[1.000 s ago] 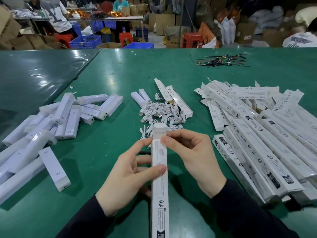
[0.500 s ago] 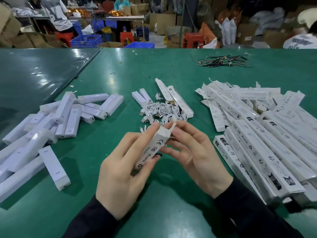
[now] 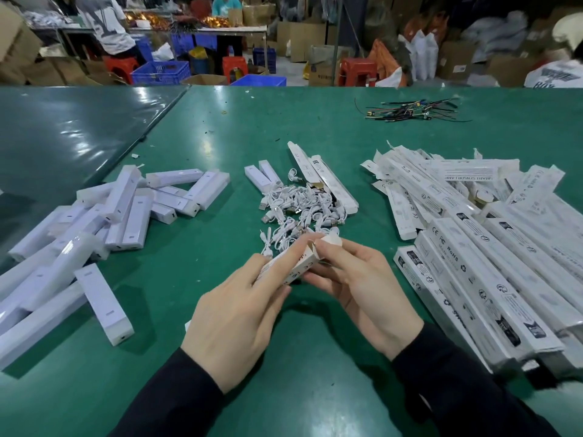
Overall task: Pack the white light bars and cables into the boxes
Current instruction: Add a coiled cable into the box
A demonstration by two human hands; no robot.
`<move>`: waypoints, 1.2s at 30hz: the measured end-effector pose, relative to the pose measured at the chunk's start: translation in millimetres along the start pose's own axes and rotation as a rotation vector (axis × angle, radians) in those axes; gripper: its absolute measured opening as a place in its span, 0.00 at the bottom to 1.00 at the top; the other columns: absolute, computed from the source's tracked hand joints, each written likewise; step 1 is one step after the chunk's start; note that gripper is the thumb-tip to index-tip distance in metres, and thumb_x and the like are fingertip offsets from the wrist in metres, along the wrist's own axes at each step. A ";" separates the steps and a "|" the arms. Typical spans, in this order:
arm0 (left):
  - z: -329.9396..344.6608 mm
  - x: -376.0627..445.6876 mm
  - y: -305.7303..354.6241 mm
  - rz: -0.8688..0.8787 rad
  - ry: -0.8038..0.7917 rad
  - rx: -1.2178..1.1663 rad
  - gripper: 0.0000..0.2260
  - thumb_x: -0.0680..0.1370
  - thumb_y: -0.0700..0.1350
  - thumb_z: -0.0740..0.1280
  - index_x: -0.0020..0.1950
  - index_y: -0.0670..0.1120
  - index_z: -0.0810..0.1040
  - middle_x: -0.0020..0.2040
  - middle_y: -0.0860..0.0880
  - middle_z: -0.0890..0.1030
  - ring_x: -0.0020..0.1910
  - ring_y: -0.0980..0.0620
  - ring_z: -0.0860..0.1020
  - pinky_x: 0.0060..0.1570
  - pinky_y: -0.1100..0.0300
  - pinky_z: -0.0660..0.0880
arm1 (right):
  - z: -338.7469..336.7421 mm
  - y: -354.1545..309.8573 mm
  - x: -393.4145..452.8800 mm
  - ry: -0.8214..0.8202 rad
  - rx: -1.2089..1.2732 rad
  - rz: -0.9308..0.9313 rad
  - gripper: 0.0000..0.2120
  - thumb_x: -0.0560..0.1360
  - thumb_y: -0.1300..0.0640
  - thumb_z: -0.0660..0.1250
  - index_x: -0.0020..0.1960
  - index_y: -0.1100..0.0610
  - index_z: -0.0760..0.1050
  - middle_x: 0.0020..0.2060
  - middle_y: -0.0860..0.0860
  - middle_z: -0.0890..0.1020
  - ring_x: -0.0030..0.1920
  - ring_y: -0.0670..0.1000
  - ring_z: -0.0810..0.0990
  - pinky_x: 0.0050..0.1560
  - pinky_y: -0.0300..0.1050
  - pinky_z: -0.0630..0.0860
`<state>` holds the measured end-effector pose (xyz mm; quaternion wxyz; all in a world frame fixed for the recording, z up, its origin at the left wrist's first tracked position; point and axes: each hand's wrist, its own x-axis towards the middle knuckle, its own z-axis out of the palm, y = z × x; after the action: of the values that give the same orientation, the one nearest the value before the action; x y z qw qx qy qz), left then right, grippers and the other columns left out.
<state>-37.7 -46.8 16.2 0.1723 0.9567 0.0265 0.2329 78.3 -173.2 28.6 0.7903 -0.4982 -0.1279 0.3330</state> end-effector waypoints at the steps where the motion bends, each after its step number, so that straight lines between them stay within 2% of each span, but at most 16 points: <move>1: -1.2 -0.2 0.8 -0.007 0.002 -0.001 0.25 0.80 0.51 0.54 0.77 0.60 0.56 0.46 0.55 0.74 0.37 0.53 0.72 0.29 0.55 0.75 | 0.5 0.2 -0.5 0.000 -0.003 0.009 0.08 0.78 0.64 0.65 0.51 0.63 0.83 0.42 0.55 0.86 0.41 0.49 0.84 0.41 0.38 0.81; 3: -3.4 -0.8 2.5 -0.021 -0.014 -0.037 0.26 0.79 0.52 0.56 0.77 0.62 0.55 0.48 0.58 0.74 0.37 0.53 0.73 0.30 0.53 0.76 | -0.3 -0.2 -0.4 -0.001 -0.014 0.027 0.09 0.78 0.64 0.65 0.50 0.62 0.84 0.44 0.56 0.86 0.40 0.49 0.83 0.40 0.40 0.81; 6: -4.4 -3.1 0.7 -0.063 -0.052 -0.122 0.31 0.78 0.53 0.59 0.75 0.70 0.47 0.58 0.59 0.77 0.47 0.49 0.79 0.43 0.49 0.78 | -3.2 -2.3 0.6 0.000 -0.042 0.064 0.10 0.77 0.66 0.64 0.46 0.62 0.85 0.43 0.57 0.85 0.40 0.51 0.82 0.38 0.42 0.81; 8: -6.3 -3.5 -3.7 -0.077 -0.102 -0.173 0.31 0.78 0.52 0.59 0.74 0.72 0.48 0.63 0.62 0.75 0.55 0.52 0.78 0.53 0.52 0.76 | -3.7 -3.9 1.5 -0.016 -0.054 0.097 0.09 0.76 0.67 0.64 0.48 0.64 0.84 0.43 0.59 0.85 0.40 0.51 0.82 0.38 0.42 0.81; 9: -8.1 -2.9 -7.2 -0.096 -0.143 -0.253 0.30 0.79 0.50 0.59 0.75 0.71 0.50 0.63 0.64 0.74 0.56 0.55 0.77 0.56 0.55 0.74 | -4.7 -5.1 2.3 -0.021 -0.056 0.115 0.08 0.76 0.67 0.65 0.49 0.64 0.83 0.43 0.59 0.85 0.39 0.51 0.83 0.37 0.42 0.81; 11: -13.7 -1.7 -13.1 -0.153 -0.245 -0.519 0.29 0.79 0.47 0.61 0.76 0.66 0.55 0.61 0.66 0.75 0.54 0.60 0.76 0.55 0.60 0.71 | -7.6 -8.4 3.9 -0.024 -0.062 0.150 0.08 0.75 0.67 0.66 0.48 0.65 0.83 0.42 0.59 0.85 0.36 0.48 0.82 0.36 0.40 0.81; 12: -17.0 -1.1 -13.6 -0.156 -0.295 -0.646 0.29 0.79 0.45 0.61 0.76 0.63 0.57 0.62 0.65 0.75 0.55 0.60 0.76 0.57 0.59 0.71 | -9.5 -9.8 5.1 -0.035 -0.072 0.164 0.07 0.75 0.67 0.66 0.47 0.64 0.84 0.39 0.58 0.85 0.34 0.47 0.81 0.35 0.39 0.81; 14: -21.7 -1.1 -11.1 -0.130 -0.373 -0.854 0.30 0.78 0.41 0.65 0.76 0.59 0.61 0.67 0.58 0.74 0.59 0.48 0.78 0.60 0.50 0.75 | -12.9 -11.7 6.4 -0.076 -0.111 0.180 0.07 0.75 0.67 0.66 0.46 0.63 0.83 0.31 0.53 0.83 0.28 0.43 0.78 0.34 0.37 0.81; 16: -22.1 -0.3 -7.7 -0.200 -0.432 -1.043 0.33 0.75 0.38 0.69 0.74 0.62 0.64 0.64 0.48 0.76 0.49 0.36 0.80 0.48 0.41 0.80 | -13.5 -12.4 6.0 -0.113 -0.159 0.204 0.07 0.76 0.66 0.66 0.46 0.63 0.83 0.31 0.53 0.83 0.27 0.42 0.78 0.33 0.36 0.80; 18: -18.0 1.1 -6.6 -0.284 -0.449 -1.199 0.32 0.72 0.35 0.72 0.70 0.62 0.69 0.60 0.43 0.77 0.39 0.34 0.81 0.35 0.44 0.82 | -13.4 -11.8 5.3 -0.135 -0.214 0.228 0.08 0.76 0.65 0.67 0.51 0.64 0.83 0.43 0.59 0.85 0.35 0.46 0.81 0.33 0.37 0.79; 20: -13.6 2.4 -4.7 -0.325 -0.449 -1.274 0.29 0.71 0.34 0.72 0.65 0.58 0.73 0.57 0.42 0.79 0.33 0.38 0.80 0.29 0.48 0.80 | -13.9 -10.1 4.8 -0.159 -0.256 0.232 0.10 0.77 0.64 0.66 0.55 0.64 0.83 0.50 0.62 0.85 0.41 0.48 0.82 0.35 0.38 0.78; 23: -7.7 2.8 -3.7 -0.333 -0.408 -1.254 0.24 0.70 0.36 0.74 0.60 0.55 0.72 0.56 0.43 0.82 0.29 0.41 0.77 0.26 0.52 0.79 | -13.2 -9.2 4.5 -0.185 -0.277 0.223 0.12 0.79 0.60 0.62 0.56 0.63 0.82 0.51 0.60 0.85 0.46 0.50 0.83 0.44 0.43 0.82; 26: -5.1 2.7 -2.4 -0.355 -0.374 -1.218 0.23 0.69 0.41 0.75 0.60 0.52 0.69 0.53 0.45 0.83 0.25 0.43 0.75 0.22 0.54 0.77 | -11.0 -8.2 3.5 -0.222 -0.207 0.241 0.18 0.80 0.55 0.58 0.57 0.65 0.80 0.51 0.60 0.84 0.49 0.53 0.82 0.50 0.47 0.80; 29: -3.9 3.0 -1.5 -0.391 -0.345 -1.203 0.24 0.68 0.43 0.75 0.59 0.53 0.69 0.50 0.45 0.82 0.23 0.43 0.75 0.21 0.55 0.76 | -8.5 -5.6 2.7 -0.215 -0.217 0.212 0.15 0.80 0.55 0.61 0.55 0.64 0.81 0.47 0.56 0.85 0.44 0.49 0.81 0.43 0.41 0.78; 31: -1.5 2.6 -0.2 -0.408 -0.320 -1.184 0.23 0.69 0.41 0.75 0.58 0.54 0.69 0.50 0.44 0.82 0.23 0.44 0.75 0.21 0.56 0.75 | -8.3 -3.8 2.9 -0.201 -0.238 0.195 0.14 0.79 0.57 0.64 0.56 0.65 0.82 0.47 0.57 0.84 0.40 0.47 0.80 0.41 0.39 0.75; 36: 2.8 1.3 1.6 -0.451 -0.238 -1.178 0.22 0.68 0.37 0.74 0.50 0.56 0.67 0.50 0.43 0.83 0.21 0.50 0.74 0.20 0.60 0.73 | -6.7 1.1 2.9 -0.184 -0.209 0.163 0.13 0.79 0.58 0.63 0.56 0.61 0.83 0.48 0.56 0.85 0.42 0.46 0.81 0.40 0.37 0.76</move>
<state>-35.3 -49.1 15.0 0.7157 0.6919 0.0753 0.0586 83.6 -175.6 24.1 0.6895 -0.5537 -0.1925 0.4253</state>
